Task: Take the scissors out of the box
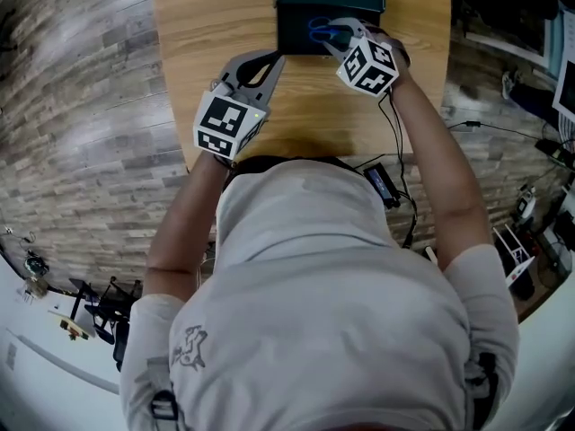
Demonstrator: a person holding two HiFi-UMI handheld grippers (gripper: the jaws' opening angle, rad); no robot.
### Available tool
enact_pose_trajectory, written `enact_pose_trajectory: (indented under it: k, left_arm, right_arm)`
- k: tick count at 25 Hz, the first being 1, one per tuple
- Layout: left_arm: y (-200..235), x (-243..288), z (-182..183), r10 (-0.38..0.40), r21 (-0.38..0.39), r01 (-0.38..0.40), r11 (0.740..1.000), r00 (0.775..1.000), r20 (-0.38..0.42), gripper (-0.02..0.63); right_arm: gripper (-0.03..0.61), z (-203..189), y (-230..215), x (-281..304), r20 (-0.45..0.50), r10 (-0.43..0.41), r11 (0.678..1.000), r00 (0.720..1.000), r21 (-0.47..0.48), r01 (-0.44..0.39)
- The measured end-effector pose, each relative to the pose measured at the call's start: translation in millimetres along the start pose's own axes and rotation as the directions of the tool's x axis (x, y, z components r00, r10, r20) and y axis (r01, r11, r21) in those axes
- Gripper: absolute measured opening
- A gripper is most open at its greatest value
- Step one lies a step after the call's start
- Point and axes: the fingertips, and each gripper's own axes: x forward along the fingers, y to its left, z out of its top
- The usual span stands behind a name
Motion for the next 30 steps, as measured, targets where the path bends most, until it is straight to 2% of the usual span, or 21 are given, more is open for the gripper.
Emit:
enact_pose_trajectory:
  k: [5,10,17,25,30]
  left_arm:
    - [8.8,9.9,5.7,-0.008,-0.005,0.008,1.0,1.0,0.008,0.005]
    - [11.7,12.2,5.3,-0.012,-0.007,0.012,1.0,1.0,0.005,0.005]
    - [10.5,5.8,2.7,0.001,-0.039,0.0,0.999,1.0,0.01,0.005]
    - [4.9,1.1,-2.3,0.022,-0.033,-0.022,0.999,1.0,0.017,0.005]
    - [1.0,-13.3,2.5,0.062,-0.017,-0.062,0.998,0.997,0.039,0.005]
  right_arm:
    - [0.13,-16.8,2.6,28.4,-0.115,0.069,0.993,0.991,-0.089,-0.08]
    - [0.133,-34.2,7.2,41.2,-0.2,0.091,0.979,0.975,-0.162,-0.125]
    - [0.1,-36.8,12.7,31.4,-0.236,0.129,0.978,0.963,-0.128,-0.162]
    - [0.094,-35.2,11.5,39.3,-0.175,0.085,0.98,0.981,-0.162,-0.114]
    - [0.092,-13.8,5.8,29.3,-0.102,0.033,0.987,0.994,-0.152,-0.049]
